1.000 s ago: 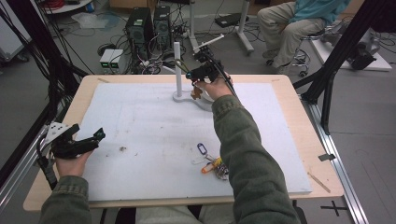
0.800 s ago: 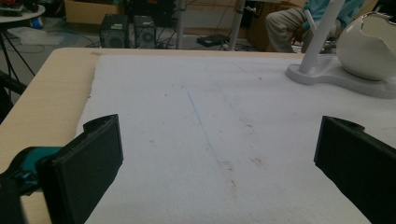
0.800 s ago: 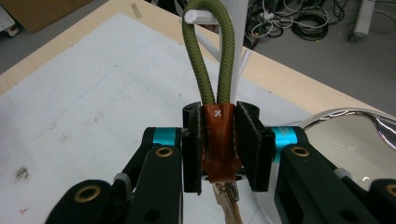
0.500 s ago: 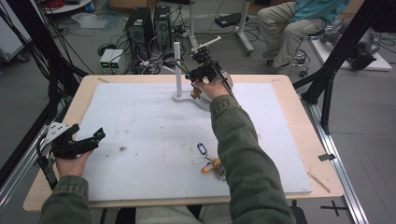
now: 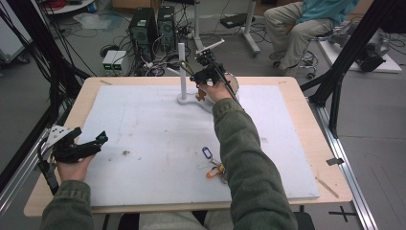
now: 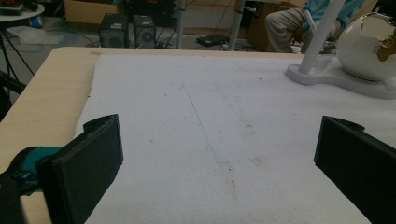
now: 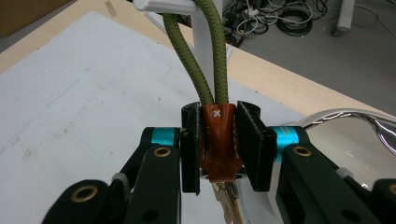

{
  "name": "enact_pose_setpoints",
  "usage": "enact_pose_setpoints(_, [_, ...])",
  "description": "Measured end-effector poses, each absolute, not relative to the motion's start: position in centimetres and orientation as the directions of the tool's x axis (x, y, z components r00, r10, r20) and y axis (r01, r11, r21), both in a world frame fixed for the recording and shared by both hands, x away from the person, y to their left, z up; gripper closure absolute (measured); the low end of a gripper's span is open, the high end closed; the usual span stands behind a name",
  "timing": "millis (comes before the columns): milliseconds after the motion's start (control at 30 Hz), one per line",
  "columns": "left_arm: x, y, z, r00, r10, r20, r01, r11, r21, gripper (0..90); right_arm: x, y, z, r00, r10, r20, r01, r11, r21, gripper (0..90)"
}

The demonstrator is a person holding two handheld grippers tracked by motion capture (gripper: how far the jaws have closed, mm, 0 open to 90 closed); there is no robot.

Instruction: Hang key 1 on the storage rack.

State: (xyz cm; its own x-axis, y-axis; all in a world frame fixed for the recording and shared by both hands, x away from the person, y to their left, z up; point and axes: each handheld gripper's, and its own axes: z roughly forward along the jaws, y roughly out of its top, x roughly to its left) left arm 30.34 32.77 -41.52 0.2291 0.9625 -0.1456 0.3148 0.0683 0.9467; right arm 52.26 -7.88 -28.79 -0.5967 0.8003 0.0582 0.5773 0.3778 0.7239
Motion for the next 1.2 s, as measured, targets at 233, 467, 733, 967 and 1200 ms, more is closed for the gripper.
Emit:
enact_pose_setpoints(233, [30.3,32.7,-41.5,0.228,0.963,-0.145,0.317,0.067,0.946,1.7,52.3,-8.0,-28.8,-0.598,0.799,0.063,0.580,0.377,0.722,68.2])
enact_pose_setpoints(467, [30.3,32.7,-41.5,0.229,0.962,-0.145,0.318,0.067,0.946,1.7,52.1,-8.3,-28.8,-0.597,0.797,0.087,0.605,0.377,0.701,51.8])
enact_pose_setpoints(733, [30.3,32.7,-41.6,0.231,0.963,-0.142,0.321,0.062,0.945,1.7,51.8,-9.5,-28.6,-0.592,0.799,0.111,0.617,0.360,0.699,13.5])
enact_pose_setpoints(967, [30.4,32.7,-41.6,0.231,0.963,-0.141,0.321,0.061,0.945,1.7,51.3,-10.5,-28.8,-0.600,0.789,0.131,0.627,0.363,0.689,0.7])
enact_pose_setpoints(1200, [30.3,32.7,-41.6,0.230,0.963,-0.141,0.321,0.062,0.945,1.7,50.3,-10.5,-28.1,-0.613,0.784,0.103,0.613,0.390,0.687,0.7])
